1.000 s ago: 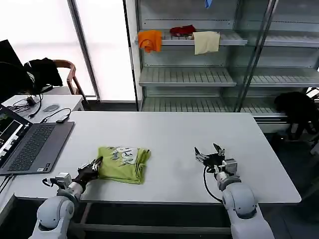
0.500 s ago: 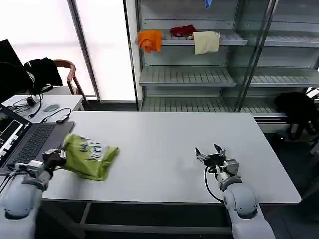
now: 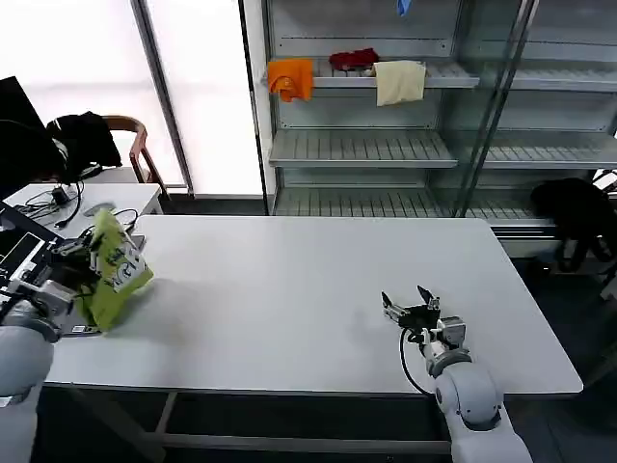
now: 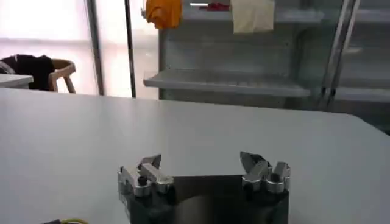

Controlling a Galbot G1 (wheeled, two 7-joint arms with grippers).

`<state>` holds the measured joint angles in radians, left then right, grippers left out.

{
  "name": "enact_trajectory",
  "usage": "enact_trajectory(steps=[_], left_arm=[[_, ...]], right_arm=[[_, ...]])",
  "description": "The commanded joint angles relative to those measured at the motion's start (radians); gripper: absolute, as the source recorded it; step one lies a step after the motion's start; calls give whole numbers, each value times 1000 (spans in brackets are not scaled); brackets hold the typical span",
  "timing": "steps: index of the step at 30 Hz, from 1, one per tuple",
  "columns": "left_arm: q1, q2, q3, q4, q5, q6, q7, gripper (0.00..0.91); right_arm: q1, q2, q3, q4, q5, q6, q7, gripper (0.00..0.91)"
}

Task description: Fold and organize the clothes.

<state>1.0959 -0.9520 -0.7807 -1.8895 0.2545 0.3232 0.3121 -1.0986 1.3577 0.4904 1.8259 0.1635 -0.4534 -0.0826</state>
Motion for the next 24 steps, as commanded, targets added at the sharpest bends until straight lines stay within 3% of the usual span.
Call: enact_trajectory(steps=[1,5,13,24], left_arm=[[67,-291,269,-97,258,2,-38,0],[42,-376,382,-65,248,21,-79,0],[9,-419,503,-40,142,62,-127,0],[-48,-584,696,140,129,74,-217,0]], right_arm=[[-42,-5,36,-1,7,23,0,907],[-59,-10,53,6,14,25,0,907],[-66,-9,55,22,11,19,2,907],[-4,18,-2,101,1,-76,8,907]])
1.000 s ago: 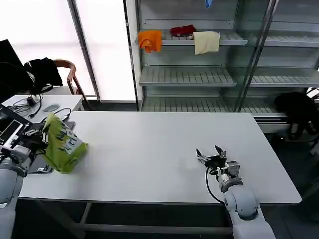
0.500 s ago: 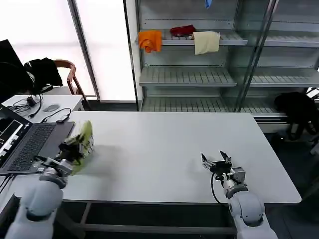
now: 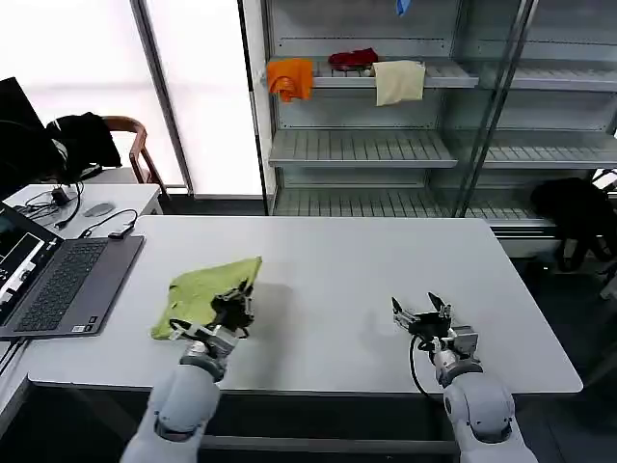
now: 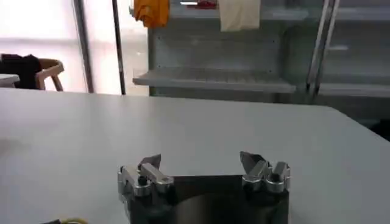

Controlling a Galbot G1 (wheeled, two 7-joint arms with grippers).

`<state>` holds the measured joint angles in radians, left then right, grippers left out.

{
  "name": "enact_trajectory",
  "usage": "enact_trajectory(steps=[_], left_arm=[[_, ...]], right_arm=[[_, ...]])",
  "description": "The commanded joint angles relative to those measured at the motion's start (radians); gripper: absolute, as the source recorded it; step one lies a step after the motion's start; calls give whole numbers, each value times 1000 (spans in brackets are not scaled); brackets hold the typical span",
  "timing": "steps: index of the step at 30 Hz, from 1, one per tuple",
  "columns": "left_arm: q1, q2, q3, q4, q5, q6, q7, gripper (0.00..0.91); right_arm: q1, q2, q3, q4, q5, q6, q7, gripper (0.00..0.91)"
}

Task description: Fold and organize the clothes.

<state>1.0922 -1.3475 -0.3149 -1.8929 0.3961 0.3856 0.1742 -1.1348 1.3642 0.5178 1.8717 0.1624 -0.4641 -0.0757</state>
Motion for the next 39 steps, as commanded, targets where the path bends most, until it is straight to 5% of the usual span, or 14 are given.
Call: enact_trajectory(steps=[1,2,3,4,5,15,23,31,33,34,35,36,38,39], left_arm=[[-52,-208,245,162,-10,7,-81,10],[-56,-220,252,184,-6,3,-87,50],[-61,-233,269,201,-2,1,-93,272],[-66,-246,285,226,4,-11,-108,856],[-68,-251,290,236,8,-20,-116,907],[-42,-232,315,58,-278,-38,-171,907],[-36,-65,105,-152,-422,0,-183,907],[13,-10,-134,-135,-490,0,-172,907],[17,-9,-150,-134,-501,1,-170,907],[19,-9,-159,-136,-507,6,-170,907],[19,-10,-162,-136,-510,7,-170,907],[20,-11,-162,-136,-511,8,-170,907],[20,-14,-161,-136,-511,8,-170,907],[20,-15,-158,-136,-510,10,-170,907]], right_arm=[[35,13,-32,60,5,-72,2,907],[42,15,-37,68,12,-86,4,907],[46,17,-39,71,14,-90,5,907],[51,19,-42,75,24,-97,7,907],[55,20,-44,76,28,-101,8,907],[89,55,-85,44,113,-116,9,907],[127,116,-230,-58,326,-118,95,907],[131,137,-294,-127,462,-117,143,907],[132,139,-296,-132,483,-117,165,736],[132,139,-295,-136,488,-117,177,534],[133,138,-295,-138,491,-117,185,443],[133,137,-294,-140,495,-117,191,161],[133,136,-290,-139,499,-117,196,0],[133,136,-287,-136,500,-117,199,0]])
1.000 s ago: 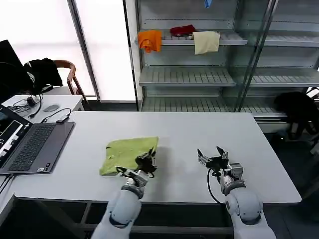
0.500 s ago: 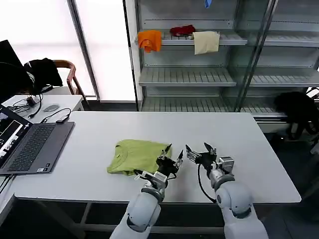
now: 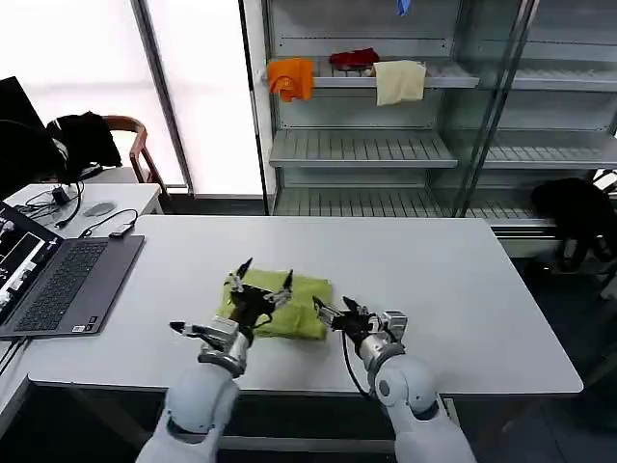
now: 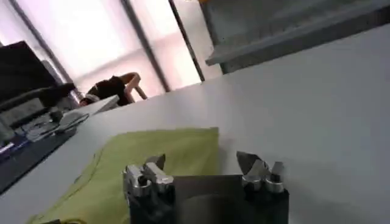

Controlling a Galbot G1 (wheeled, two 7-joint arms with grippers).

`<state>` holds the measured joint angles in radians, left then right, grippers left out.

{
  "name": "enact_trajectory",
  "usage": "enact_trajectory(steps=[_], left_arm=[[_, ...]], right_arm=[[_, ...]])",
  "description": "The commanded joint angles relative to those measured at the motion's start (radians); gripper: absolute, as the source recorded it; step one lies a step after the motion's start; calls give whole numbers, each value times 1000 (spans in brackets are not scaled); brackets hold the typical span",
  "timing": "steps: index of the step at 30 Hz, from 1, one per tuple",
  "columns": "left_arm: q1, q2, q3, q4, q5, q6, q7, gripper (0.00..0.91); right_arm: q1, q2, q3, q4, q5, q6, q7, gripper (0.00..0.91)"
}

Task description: Fold and organize the clothes.

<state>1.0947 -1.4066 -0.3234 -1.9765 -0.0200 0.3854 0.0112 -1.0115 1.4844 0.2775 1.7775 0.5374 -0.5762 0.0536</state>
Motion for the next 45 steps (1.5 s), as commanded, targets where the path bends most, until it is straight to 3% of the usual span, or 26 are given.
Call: enact_trajectory(steps=[1,21,29,38,41,42,45], left_arm=[[18,42,-147,-52,-93,11,-7,907],[29,32,-170,-62,-93,18,-12,907],[36,28,-171,-59,-94,19,-16,907],[41,24,-160,-55,-92,27,-15,907],[45,22,-155,-53,-92,27,-15,907],[46,22,-154,-53,-93,27,-15,907],[51,21,-151,-50,-97,27,-11,907]], right_arm=[[10,16,-45,-40,126,-5,73,0],[5,22,-8,2,123,-4,124,0],[-3,-74,52,81,138,-7,139,0],[-45,-172,92,79,107,-6,114,0],[-64,-168,105,65,-26,-6,35,0],[-70,-165,105,66,-95,-5,13,907],[-90,-135,105,78,-299,-2,-57,907]])
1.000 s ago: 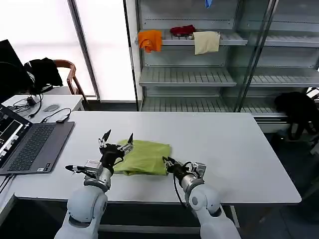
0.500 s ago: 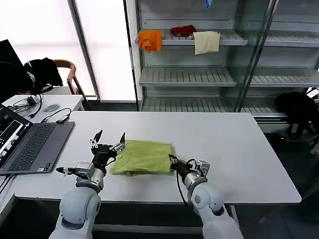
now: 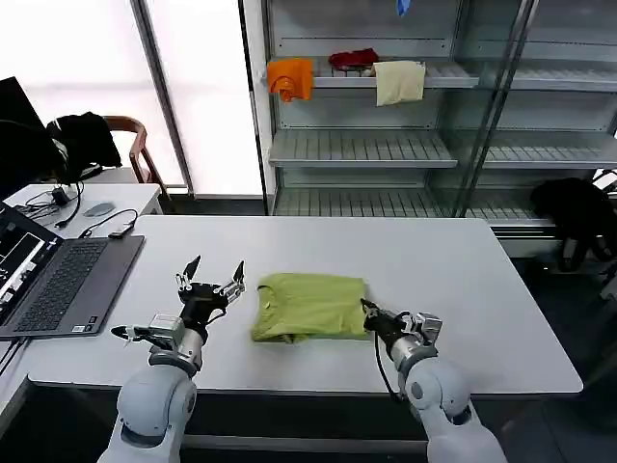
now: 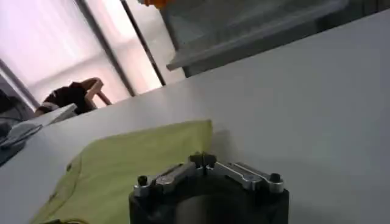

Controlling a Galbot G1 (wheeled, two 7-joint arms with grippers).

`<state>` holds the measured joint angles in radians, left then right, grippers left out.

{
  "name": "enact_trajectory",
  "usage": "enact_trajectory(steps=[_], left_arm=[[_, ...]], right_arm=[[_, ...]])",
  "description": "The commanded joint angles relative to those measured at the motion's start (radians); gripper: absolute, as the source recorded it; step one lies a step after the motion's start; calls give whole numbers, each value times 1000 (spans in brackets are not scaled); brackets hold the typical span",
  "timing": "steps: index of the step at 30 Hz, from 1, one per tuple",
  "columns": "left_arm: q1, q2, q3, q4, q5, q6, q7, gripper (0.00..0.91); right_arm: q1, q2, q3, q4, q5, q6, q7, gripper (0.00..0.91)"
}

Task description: Fold and organize the clothes.

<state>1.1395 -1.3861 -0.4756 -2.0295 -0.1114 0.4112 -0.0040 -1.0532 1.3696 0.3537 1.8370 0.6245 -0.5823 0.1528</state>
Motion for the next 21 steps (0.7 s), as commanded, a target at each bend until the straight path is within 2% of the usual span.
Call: enact_trajectory(steps=[1,4,9,13,17,21], left_arm=[[8,1,2,3,-6,1,7,907],[11,8,-3,1,-17,1,10,907],[12,34,-33,-1,-120,16,9,907],[18,81,-55,25,-160,4,10,907],[17,122,-81,73,-202,-33,9,907],[15,149,-98,115,-250,-53,7,907]], right_arm=[[-55,-13,22,31,-447,5,-161,907],[-66,-18,18,75,-557,14,-164,907],[-80,-74,57,127,-655,73,-156,907],[-110,-149,129,133,-628,115,-153,907],[-133,-220,194,100,-507,146,-146,907],[-145,-267,244,61,-493,211,-152,907]])
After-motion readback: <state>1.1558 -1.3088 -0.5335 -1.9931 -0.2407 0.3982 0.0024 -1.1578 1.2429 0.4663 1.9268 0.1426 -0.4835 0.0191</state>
